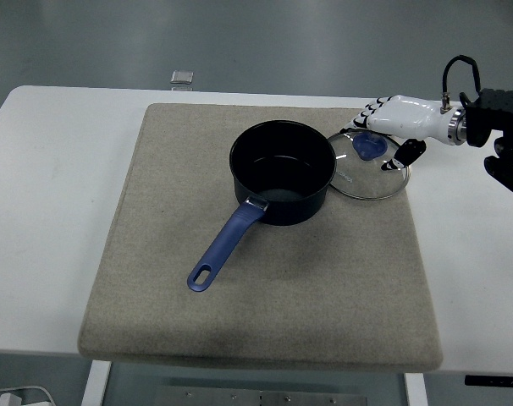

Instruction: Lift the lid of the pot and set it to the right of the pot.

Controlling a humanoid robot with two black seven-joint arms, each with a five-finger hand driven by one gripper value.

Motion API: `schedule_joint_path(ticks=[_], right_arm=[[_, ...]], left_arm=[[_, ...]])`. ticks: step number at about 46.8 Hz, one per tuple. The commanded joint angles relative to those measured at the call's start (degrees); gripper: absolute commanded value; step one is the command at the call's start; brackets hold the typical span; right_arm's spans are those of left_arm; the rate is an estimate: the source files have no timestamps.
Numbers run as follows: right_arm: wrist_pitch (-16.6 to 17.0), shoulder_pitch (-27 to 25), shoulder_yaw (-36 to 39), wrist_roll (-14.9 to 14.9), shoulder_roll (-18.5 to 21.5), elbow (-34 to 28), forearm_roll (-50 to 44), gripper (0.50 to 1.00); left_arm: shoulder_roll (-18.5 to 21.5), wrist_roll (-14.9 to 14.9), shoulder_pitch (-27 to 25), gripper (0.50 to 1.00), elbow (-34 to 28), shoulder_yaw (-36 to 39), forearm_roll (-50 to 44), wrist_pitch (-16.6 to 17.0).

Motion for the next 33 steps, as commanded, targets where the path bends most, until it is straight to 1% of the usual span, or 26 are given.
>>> schedule_joint_path(ticks=[1,23,33], right_arm=[[0.05,0.08,-0.09,0.0,-0.1,0.01,-0.06,0.907],[0.66,3.07,-0.7,0.0,-0.72,0.1,-0.41,0.907],[0.58,5.35,-0.79,0.0,-0.98,0.01,-0.24,0.907]], left_arm=[[0.0,0.0,-0.01,1.0,0.0,0.0,-0.01,0.0],[0.0,0.0,-0.01,1.0,0.0,0.0,-0.01,0.0],[0.0,0.0,-0.01,1.0,0.0,0.0,-0.01,0.0]])
